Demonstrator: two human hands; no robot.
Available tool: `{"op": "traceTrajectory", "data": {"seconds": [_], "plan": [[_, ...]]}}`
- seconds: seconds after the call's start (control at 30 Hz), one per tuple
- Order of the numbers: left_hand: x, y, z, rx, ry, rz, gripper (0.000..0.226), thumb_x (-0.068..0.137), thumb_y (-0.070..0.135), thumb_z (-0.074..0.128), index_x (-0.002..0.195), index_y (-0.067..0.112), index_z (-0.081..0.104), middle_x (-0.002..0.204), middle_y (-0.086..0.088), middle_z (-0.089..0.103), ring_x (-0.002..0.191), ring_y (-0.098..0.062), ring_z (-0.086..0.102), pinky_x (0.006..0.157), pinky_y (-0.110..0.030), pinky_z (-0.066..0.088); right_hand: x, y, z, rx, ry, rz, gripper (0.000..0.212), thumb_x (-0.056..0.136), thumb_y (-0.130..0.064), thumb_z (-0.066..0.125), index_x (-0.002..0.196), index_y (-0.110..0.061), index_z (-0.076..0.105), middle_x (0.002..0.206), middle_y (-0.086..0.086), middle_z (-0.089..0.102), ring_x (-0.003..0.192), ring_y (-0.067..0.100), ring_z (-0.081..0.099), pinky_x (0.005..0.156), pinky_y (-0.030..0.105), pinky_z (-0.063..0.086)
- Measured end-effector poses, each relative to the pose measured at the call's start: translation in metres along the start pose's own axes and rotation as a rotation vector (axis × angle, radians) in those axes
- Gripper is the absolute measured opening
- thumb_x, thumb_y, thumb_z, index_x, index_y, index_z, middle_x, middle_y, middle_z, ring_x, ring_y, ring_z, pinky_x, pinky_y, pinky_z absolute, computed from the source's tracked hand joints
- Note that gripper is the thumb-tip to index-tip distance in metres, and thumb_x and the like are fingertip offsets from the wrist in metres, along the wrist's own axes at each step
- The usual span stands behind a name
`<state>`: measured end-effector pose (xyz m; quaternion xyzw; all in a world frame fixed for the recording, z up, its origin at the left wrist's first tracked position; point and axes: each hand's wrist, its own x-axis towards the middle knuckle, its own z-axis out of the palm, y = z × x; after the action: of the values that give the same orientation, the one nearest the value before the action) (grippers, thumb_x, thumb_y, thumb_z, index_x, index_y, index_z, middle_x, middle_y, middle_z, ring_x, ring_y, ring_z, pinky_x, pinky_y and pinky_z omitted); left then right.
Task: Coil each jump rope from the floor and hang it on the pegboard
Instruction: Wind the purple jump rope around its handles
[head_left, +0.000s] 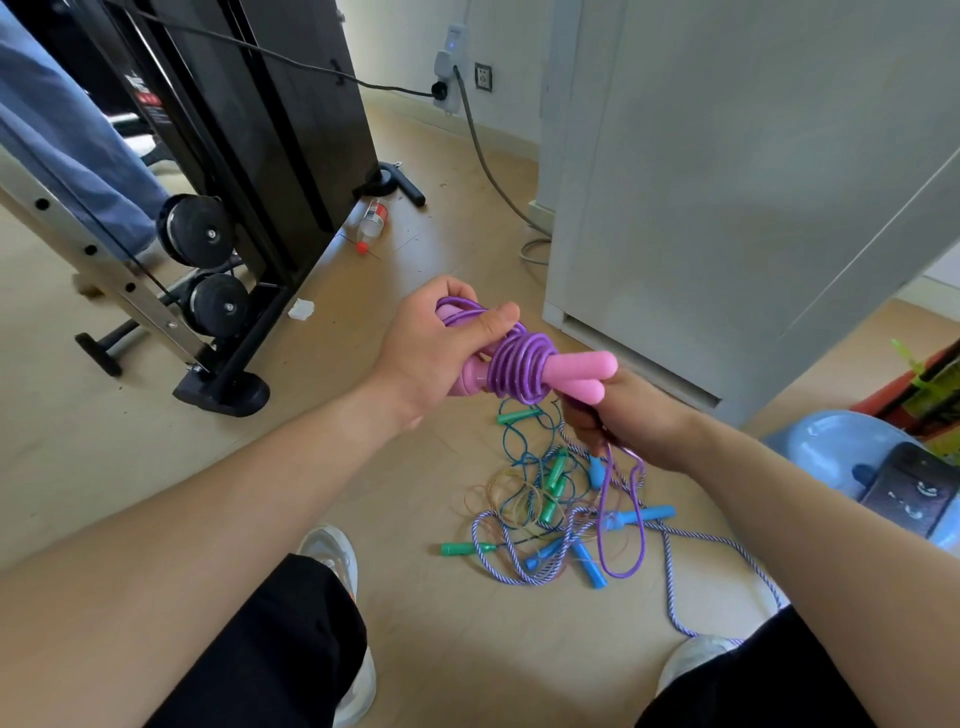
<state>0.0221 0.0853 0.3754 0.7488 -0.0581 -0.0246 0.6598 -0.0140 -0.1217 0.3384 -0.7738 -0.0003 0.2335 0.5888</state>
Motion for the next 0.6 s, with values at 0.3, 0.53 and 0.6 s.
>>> {"op": "traceTrajectory", "data": {"seconds": [0.3,0.53,0.6], "plan": [[0.009,-0.009,-0.005,0.102,0.367,-0.057,0.033,0.083,0.035,0.079,0.091,0.015,0.054,0.074,0.008,0.062,0.060,-0.002,0.060,0.061,-0.021,0.050,0.002,-0.002,0.046,-0.103,0.135,0.005,0.043,0.106,-0.035,0.038,0.074,-0.014,0.056,0.059,0.000,0.041,0.048,0.017,0.042,0.056,0.032,0.046],[0.016,-0.006,-0.020,0.428,0.423,0.020,0.041,0.085,0.042,0.075,0.105,0.014,0.052,0.081,0.012,0.057,0.067,0.001,0.056,0.056,-0.012,0.041,-0.015,-0.022,0.055,-0.322,0.176,-0.123,0.031,0.102,-0.033,0.045,0.106,-0.008,0.063,0.064,0.000,0.043,0.055,0.017,0.045,0.058,0.037,0.051],[0.014,-0.011,-0.017,0.531,0.375,0.089,0.041,0.083,0.044,0.076,0.100,0.016,0.052,0.080,0.010,0.059,0.070,-0.006,0.057,0.061,-0.021,0.046,-0.015,-0.029,0.045,-0.441,0.257,-0.184,0.040,0.102,-0.038,0.045,0.099,-0.002,0.063,0.062,0.000,0.041,0.055,0.013,0.037,0.055,0.032,0.039]]}}
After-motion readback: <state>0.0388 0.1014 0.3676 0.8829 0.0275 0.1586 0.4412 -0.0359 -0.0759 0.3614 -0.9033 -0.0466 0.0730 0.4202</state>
